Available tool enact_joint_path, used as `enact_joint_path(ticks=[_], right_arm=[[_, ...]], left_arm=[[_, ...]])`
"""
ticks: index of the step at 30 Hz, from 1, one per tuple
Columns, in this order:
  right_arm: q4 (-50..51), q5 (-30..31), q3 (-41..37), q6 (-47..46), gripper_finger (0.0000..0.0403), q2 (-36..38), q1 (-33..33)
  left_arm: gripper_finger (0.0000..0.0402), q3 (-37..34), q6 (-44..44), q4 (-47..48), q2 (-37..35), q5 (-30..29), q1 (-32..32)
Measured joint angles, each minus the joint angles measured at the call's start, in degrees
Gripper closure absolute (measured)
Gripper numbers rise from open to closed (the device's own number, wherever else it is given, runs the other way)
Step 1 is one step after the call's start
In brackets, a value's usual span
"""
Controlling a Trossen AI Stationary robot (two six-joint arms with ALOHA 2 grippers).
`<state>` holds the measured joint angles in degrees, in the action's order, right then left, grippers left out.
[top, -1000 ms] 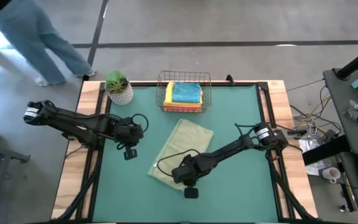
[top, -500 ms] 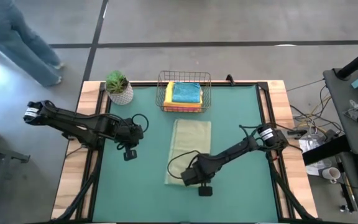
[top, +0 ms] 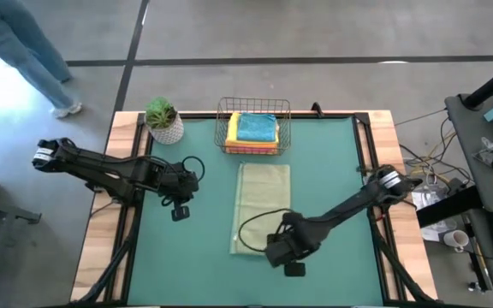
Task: Fold microfiber towels
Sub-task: Fold the green microfiber towel
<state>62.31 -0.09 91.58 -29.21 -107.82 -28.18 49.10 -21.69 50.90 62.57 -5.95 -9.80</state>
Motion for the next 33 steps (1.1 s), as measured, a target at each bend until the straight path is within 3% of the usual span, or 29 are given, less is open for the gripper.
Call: enact_joint_path(ticks=[12,17,28,33], right_arm=[[1.4,17.4,-6.0,-14.6,0.0394,20.6,-3.3],[1.8,18.2,-10.6,-18.5,0.0394,26.4,-4.0],[1.5,17.7,-24.0,-29.7,0.0394,35.6,-8.0],[-5.5,17.8,-30.9,-33.6,0.0394,38.7,-12.1]], left_arm=[[0.04,0.0,2.9,-1.9,3.0,1.9,0.0],[0.0391,0.0,4.2,-1.8,7.4,1.8,0.0],[0.0295,0.8,7.3,-0.1,15.7,3.9,0.0],[0.0288,4.2,7.2,-3.1,16.9,4.5,-2.1]])
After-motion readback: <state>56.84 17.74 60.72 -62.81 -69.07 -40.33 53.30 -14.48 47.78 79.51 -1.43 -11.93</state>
